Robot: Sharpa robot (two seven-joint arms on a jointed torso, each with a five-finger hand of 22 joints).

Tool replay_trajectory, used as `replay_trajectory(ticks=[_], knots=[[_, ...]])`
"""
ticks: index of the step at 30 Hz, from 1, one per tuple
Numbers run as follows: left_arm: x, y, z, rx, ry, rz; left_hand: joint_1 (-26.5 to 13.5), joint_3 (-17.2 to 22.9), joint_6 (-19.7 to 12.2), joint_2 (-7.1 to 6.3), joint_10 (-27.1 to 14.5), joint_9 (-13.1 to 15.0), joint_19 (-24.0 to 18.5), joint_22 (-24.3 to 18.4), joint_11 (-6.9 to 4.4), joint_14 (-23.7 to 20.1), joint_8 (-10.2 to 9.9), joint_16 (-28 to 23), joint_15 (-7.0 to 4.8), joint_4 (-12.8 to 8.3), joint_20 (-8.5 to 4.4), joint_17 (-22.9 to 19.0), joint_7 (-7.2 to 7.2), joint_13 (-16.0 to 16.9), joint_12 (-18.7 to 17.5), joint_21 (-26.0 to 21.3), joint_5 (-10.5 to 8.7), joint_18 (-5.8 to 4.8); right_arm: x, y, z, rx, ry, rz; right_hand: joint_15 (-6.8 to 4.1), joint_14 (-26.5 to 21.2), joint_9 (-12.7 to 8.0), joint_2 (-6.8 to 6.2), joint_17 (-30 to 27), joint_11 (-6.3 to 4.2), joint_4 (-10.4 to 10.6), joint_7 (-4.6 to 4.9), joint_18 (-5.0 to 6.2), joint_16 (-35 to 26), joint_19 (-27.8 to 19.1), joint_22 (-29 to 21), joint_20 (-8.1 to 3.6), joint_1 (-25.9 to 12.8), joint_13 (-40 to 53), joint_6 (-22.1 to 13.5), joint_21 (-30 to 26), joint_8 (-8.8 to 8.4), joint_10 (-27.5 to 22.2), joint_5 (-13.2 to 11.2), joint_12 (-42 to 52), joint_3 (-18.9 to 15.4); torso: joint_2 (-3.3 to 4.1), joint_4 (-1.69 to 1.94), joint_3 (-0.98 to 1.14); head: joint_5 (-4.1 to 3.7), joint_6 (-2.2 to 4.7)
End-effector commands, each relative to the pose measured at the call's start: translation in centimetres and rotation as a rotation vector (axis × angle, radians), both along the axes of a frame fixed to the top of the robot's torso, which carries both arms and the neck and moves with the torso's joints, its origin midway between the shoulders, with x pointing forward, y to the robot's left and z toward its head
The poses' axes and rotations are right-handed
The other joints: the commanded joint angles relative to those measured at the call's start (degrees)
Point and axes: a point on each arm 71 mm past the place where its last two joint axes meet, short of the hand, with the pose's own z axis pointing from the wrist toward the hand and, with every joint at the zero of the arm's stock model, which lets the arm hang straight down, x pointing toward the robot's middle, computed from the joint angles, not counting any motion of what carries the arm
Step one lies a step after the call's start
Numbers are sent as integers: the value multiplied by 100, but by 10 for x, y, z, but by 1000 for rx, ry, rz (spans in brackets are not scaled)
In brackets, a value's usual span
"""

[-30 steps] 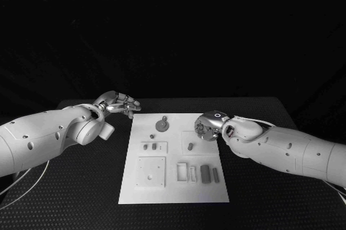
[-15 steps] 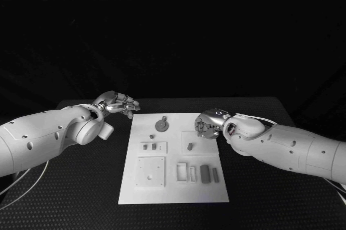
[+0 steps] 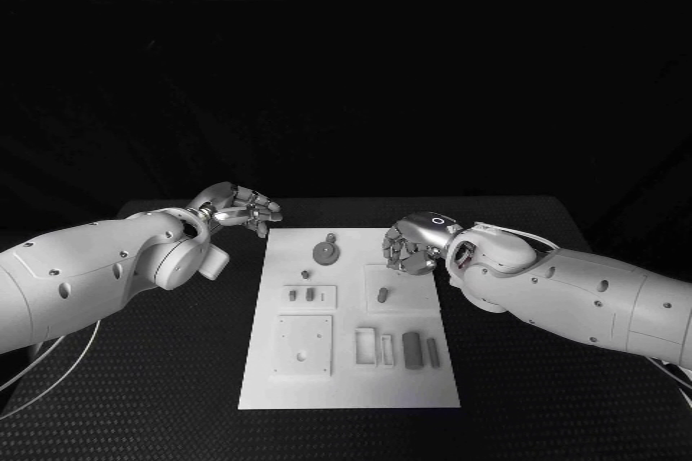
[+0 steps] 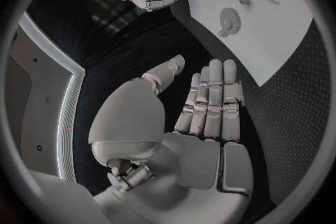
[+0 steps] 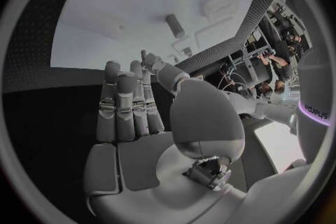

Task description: Assemble the parts on the task board

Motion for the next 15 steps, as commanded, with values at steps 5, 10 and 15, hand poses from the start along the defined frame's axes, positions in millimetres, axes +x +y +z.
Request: replay_trajectory(ticks=[5, 10, 15], knots=[[1, 0, 2, -16, -11, 1, -47, -6, -35, 3, -41, -8, 8, 9, -3, 24, 38, -37, 19, 37, -1, 10, -14, -9, -20, -29, 25, 85, -8, 16, 15, 82, -11, 40, -47, 9, 11, 28, 9, -17, 22, -11, -4, 16, 51, 12, -5, 0, 13, 34, 30, 19, 33, 34, 1, -2, -5, -2, -12, 84, 34], [2, 1, 2, -17, -14, 9, -44, -6, -35, 3, -39, -8, 9, 9, -4, 25, 41, -39, 19, 37, -1, 13, -15, -9, -19, -30, 25, 86, -15, 36, 18, 104, -2, 89, -47, 7, 14, 30, 9, -17, 22, -10, -4, 15, 52, 14, -6, -3, 17, 32, 29, 18, 31, 34, 0, -2, -7, -7, -12, 160, 32], [4, 2, 2, -25, -15, 18, -40, -5, -33, 2, -37, -8, 10, 10, -5, 26, 45, -41, 19, 38, -1, 17, -16, -8, -17, -32, 25, 86, -24, 62, 21, 121, 12, 148, -46, 4, 17, 35, 9, -16, 22, -8, -4, 13, 51, 16, -6, -7, 21, 27, 27, 17, 26, 34, -3, -2, -4, 6, -10, 250, 34]])
